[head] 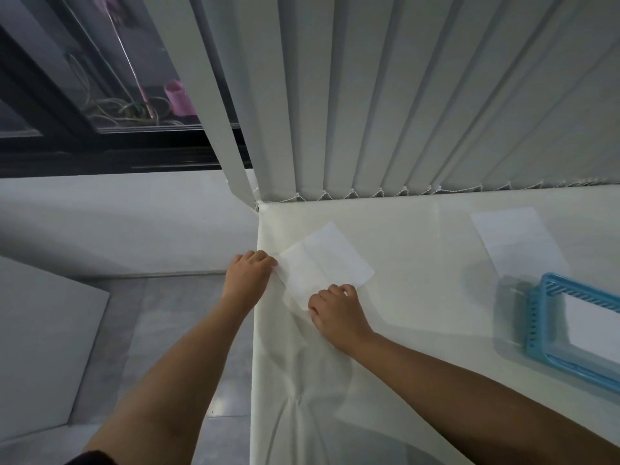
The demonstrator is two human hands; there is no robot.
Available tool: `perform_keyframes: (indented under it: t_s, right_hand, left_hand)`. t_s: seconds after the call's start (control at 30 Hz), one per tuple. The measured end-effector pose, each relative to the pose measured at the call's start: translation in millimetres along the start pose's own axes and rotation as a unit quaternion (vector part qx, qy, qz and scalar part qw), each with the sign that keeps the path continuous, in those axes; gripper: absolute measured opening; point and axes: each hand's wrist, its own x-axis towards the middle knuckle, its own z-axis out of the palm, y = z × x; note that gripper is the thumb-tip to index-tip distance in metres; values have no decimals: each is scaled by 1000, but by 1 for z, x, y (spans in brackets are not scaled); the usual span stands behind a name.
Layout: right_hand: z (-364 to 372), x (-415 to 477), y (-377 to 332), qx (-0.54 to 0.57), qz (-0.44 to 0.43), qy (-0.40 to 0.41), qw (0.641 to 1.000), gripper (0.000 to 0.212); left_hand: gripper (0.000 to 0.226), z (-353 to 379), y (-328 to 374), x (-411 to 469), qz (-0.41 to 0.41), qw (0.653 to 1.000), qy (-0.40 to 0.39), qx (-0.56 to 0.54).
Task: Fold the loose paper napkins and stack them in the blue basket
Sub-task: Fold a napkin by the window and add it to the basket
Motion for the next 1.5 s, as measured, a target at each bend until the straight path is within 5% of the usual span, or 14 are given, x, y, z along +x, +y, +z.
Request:
perform_keyframes:
  t_s: [0.13,0.3,0.5,0.63,0.87,1.03,1.3,1.5]
  right_hand:
    - [-17,3,-2,182,121,-4,976,12]
    - [-32,4,9,348,272,53,896,10]
    - [-41,13,35,387,372,107,837,9]
    - [-44,15,53,380,423,130,812,7]
    - [-35,13,70,302,434,118,841,11]
    - [-28,3,65,94,288,107,947,42]
    - [-18,-14,64,51,245,-6,968,34]
    - [-25,-18,68,68,215,-41,973,39]
  left_hand:
    - [5,4,-3,10,68,996,37,40]
    - [18,-4,12,32,104,988,106,34]
    - [19,-21,47,80,133,981,141,-10]
    - [24,-30,70,93,49,991,86,-90]
    - [50,-23,74,91,-77,987,-86,-113]
    - [72,-17,82,93,-107,976,-161,-101]
    - [57,-16,94,101,-198,949,-224,-103]
    - [35,-12,95,99,-173,959,-207,-91]
